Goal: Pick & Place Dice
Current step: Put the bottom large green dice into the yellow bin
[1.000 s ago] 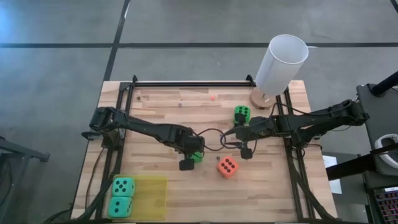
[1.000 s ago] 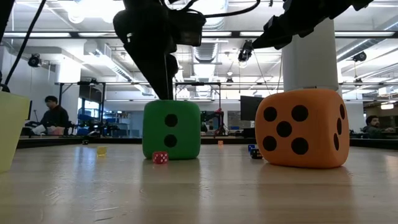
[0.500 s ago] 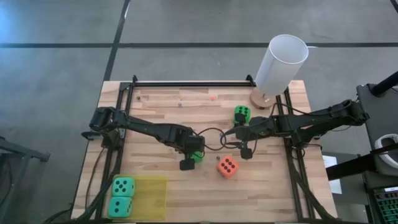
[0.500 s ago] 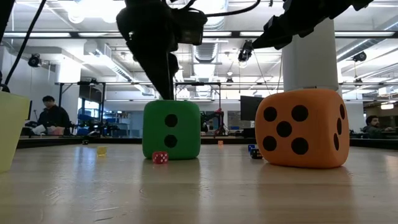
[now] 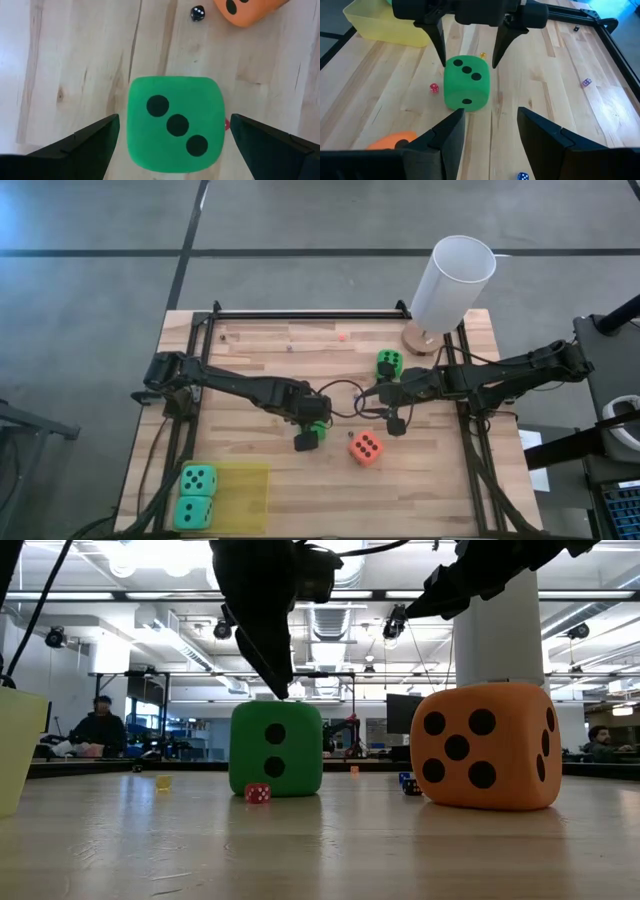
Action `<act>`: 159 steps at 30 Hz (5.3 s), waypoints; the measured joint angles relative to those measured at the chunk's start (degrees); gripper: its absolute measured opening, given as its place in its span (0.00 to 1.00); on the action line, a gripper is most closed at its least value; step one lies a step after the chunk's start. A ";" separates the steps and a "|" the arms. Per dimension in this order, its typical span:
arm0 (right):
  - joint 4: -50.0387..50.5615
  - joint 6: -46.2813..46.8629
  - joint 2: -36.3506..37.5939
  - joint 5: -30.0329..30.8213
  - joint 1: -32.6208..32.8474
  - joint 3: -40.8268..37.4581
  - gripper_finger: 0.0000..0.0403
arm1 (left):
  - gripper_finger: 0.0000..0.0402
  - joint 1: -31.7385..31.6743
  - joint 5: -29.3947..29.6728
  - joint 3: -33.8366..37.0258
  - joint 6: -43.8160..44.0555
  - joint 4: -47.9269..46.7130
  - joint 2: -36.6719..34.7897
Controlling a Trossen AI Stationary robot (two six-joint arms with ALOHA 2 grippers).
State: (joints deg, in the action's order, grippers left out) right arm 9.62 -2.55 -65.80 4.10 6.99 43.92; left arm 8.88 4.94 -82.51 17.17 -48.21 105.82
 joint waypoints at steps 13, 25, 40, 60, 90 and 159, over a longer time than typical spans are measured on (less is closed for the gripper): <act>-0.02 -0.02 0.00 0.00 0.00 0.00 0.45 | 0.95 0.00 1.96 0.36 6.96 -0.34 0.02; -0.02 -0.02 0.00 0.00 0.00 0.00 0.45 | 0.99 0.20 2.34 2.03 8.29 -1.25 0.14; -0.04 -0.02 0.00 0.00 -0.01 0.00 0.45 | 1.00 0.22 0.13 2.29 6.67 0.37 0.24; -0.06 -0.02 0.00 0.00 -0.01 0.00 0.45 | 1.00 0.83 -0.03 3.48 0.82 2.27 0.24; -0.04 -0.02 0.00 0.01 -0.01 0.00 0.45 | 1.00 0.83 1.04 6.52 1.07 4.94 0.00; -0.04 -0.02 0.02 0.00 0.00 0.00 0.45 | 0.93 6.90 2.97 6.99 7.31 -7.35 -14.70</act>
State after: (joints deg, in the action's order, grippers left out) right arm 9.58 -2.57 -65.78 4.10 6.99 43.92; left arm 15.79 7.91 -75.53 24.47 -55.55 91.12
